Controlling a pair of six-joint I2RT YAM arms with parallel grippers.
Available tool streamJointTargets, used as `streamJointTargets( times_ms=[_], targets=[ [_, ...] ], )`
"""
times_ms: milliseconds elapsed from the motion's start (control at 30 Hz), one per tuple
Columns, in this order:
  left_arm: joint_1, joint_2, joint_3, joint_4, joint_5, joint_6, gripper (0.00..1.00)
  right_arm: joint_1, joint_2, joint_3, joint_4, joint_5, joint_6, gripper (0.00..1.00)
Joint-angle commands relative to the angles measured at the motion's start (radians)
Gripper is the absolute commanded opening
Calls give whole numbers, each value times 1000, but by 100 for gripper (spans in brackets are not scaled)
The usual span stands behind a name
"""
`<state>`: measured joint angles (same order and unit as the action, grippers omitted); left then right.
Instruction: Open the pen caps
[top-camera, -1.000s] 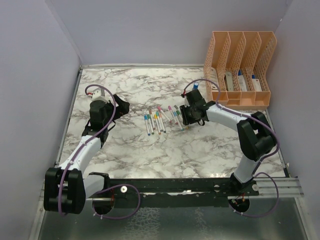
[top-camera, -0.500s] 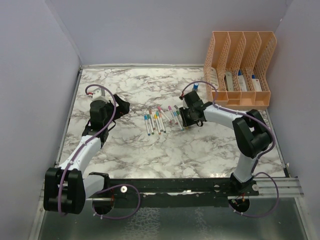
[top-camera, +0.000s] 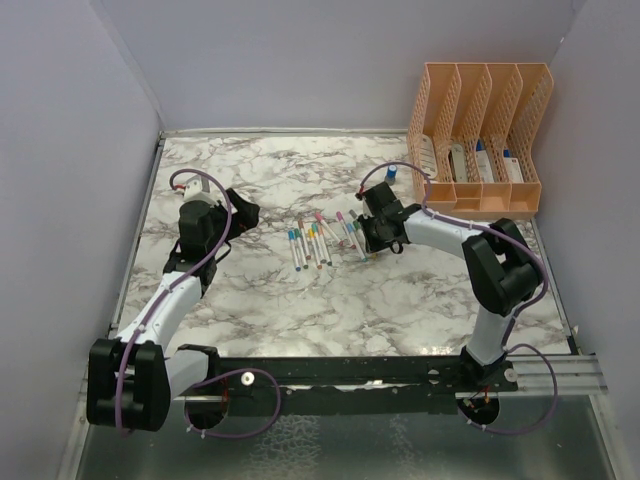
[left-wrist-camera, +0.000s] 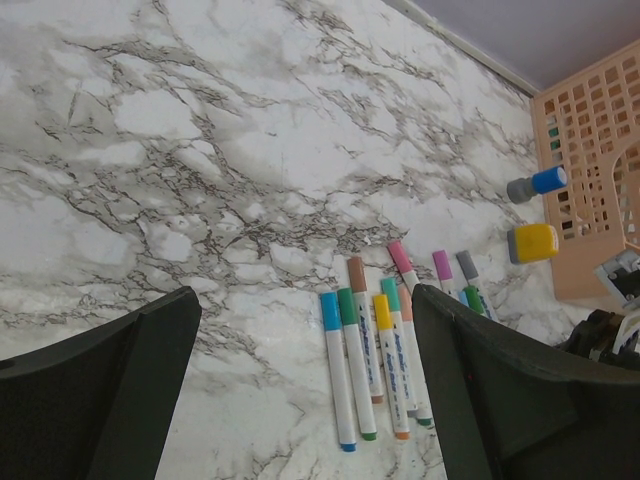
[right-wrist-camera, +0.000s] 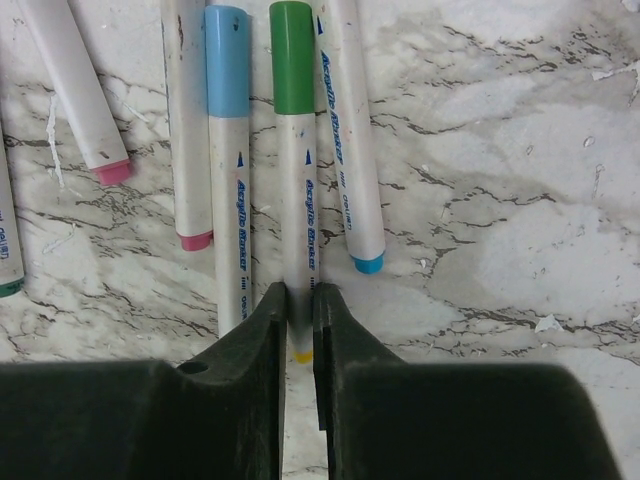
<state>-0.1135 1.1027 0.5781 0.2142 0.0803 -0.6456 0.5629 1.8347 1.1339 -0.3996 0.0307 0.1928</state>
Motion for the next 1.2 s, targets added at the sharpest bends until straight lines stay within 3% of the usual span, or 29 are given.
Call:
streamJointTargets(
  times_ms=[0, 100, 300, 633, 933, 1167],
  targets=[
    [-19, -20, 33, 11, 17, -6, 89, 11, 14, -36, -30, 15, 16, 6],
    [-71, -8, 50, 13, 13, -5, 88, 11, -18, -34, -8, 45, 8, 2],
    [-176, 61, 94, 27, 1, -57, 88, 11, -126, -34, 67, 28, -35, 1],
    [-329, 320, 270, 34, 37, -159, 83, 18, -240, -24, 102, -102, -82, 1],
    [-409, 477, 401, 56, 53, -188, 80, 44, -297, -50, 141, -180, -86, 1],
    [-450, 518, 413, 82, 55, -209, 76, 51, -306, -38, 144, -238, -87, 1]
  ],
)
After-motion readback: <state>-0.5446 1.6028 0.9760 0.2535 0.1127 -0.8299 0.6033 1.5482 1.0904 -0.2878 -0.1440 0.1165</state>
